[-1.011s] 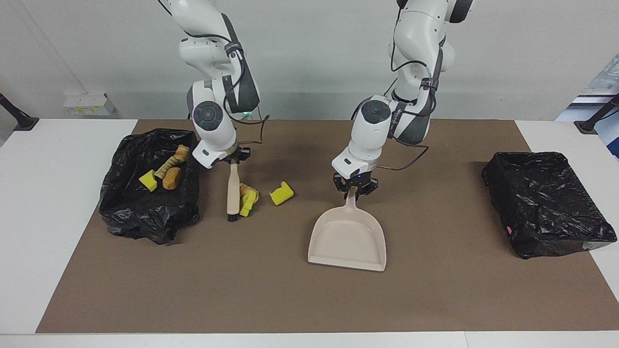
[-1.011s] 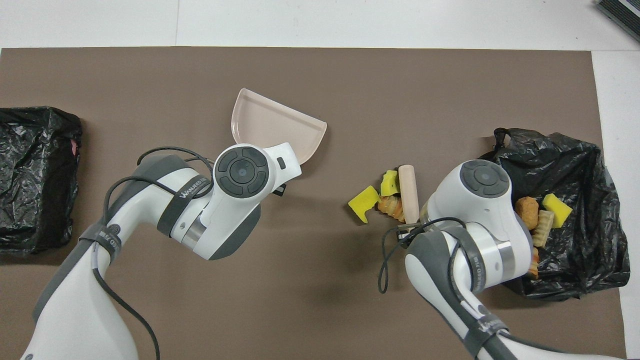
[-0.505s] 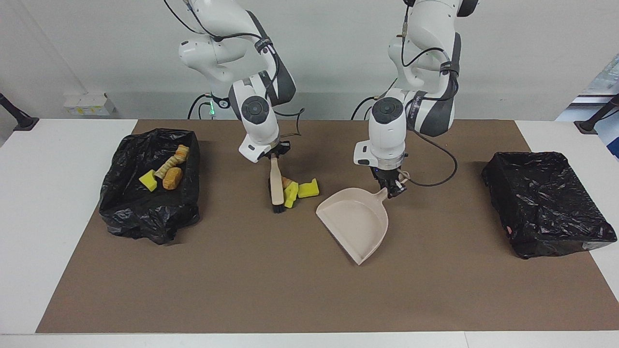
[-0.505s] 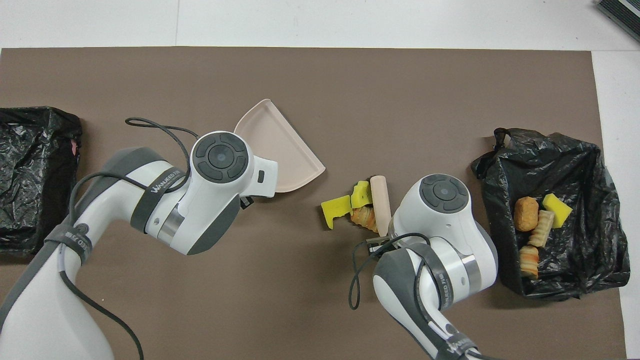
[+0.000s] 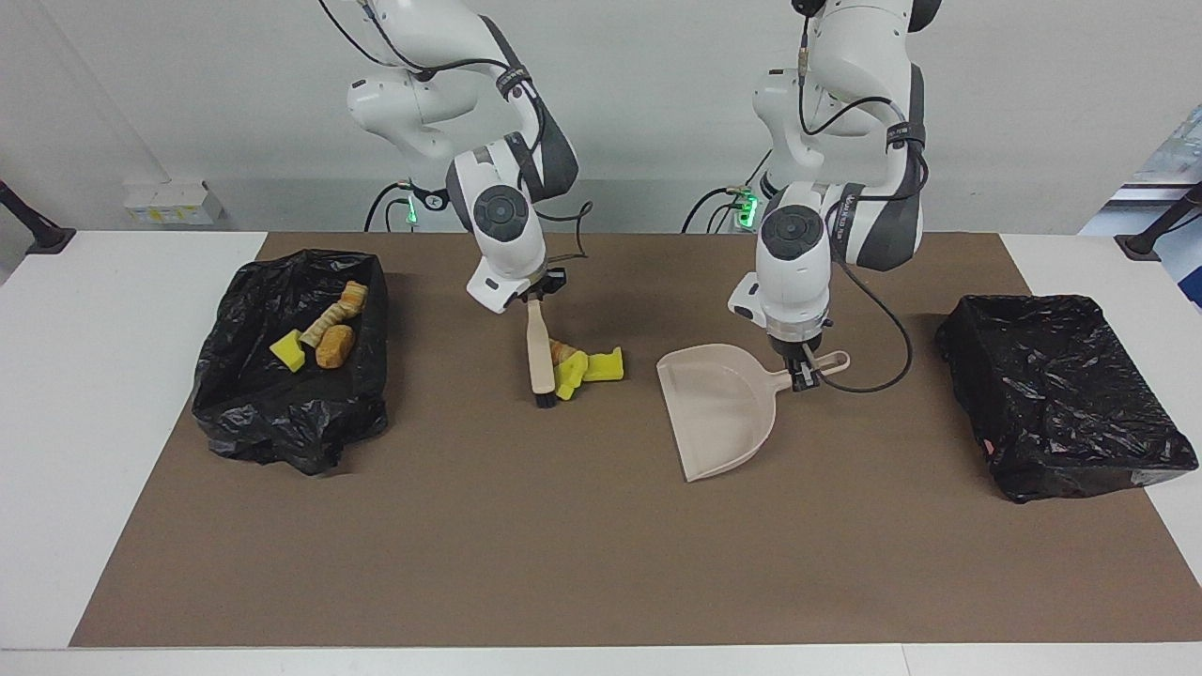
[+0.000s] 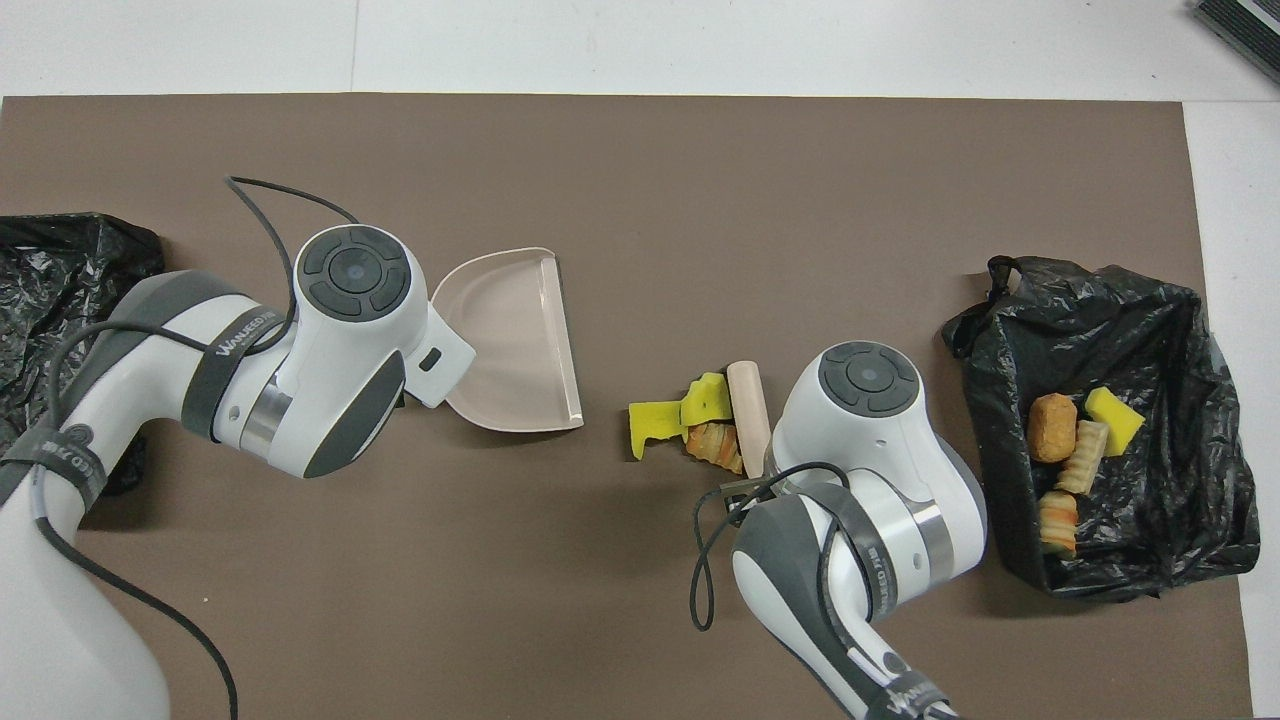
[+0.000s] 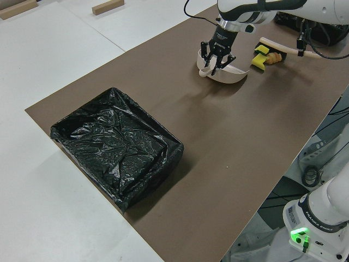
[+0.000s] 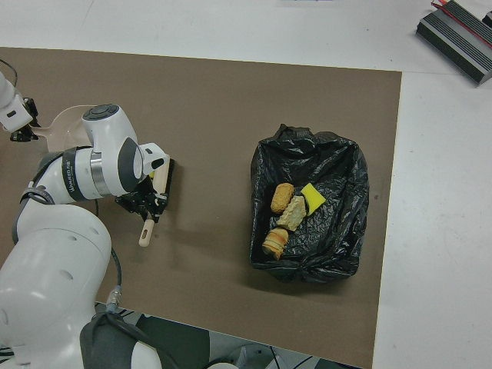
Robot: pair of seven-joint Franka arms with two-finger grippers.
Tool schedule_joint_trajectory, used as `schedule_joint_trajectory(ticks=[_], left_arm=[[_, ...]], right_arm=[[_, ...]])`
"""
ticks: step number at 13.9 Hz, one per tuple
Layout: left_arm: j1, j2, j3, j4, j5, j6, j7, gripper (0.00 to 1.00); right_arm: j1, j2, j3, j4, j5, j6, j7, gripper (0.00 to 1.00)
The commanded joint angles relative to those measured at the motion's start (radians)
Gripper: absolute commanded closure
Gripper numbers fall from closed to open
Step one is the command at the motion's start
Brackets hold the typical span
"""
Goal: Sweep and dump trash in bin
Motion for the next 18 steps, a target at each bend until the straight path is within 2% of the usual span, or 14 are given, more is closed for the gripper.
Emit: schedule_joint_trajectory(ticks=[1, 3, 7, 10, 13, 15, 18], left_arm=[[-0.054, -0.090, -0.003, -0.127, 0.025, 0.001, 0.009, 1.00], [-0.074, -0.115, -0.006, -0.171, 0.031, 0.015, 0.009, 1.00], [-0.110, -0.156, -0.003, -0.232, 0.053, 0.020, 0.005, 1.00], [-0.099, -0.156, -0.003, -0.237, 0.070, 0.034, 0.003, 1.00], [-0.076, -0.156, -0.005, -0.240, 0.070, 0.050, 0.003, 1.00], [-0.053, -0.161, -0.005, -0.263, 0.068, 0.073, 0.005, 1.00], [-0.034, -0.162, -0.006, -0.283, 0.067, 0.121, 0.018, 1.00]], right_arm=[[0.054, 0.013, 0.003, -0.001, 0.025, 0.046, 0.080, 1.00], [0.089, 0.038, 0.003, 0.003, 0.030, 0.089, 0.137, 1.00], [0.163, 0.082, 0.005, 0.031, 0.149, 0.160, 0.180, 1.00], [0.224, 0.128, 0.005, 0.097, 0.237, 0.199, 0.181, 1.00], [0.233, 0.151, 0.005, 0.139, 0.370, 0.224, 0.142, 1.00], [0.234, 0.148, 0.005, 0.150, 0.452, 0.224, 0.090, 1.00], [0.208, 0.083, 0.000, 0.134, 0.453, 0.165, 0.086, 1.00]])
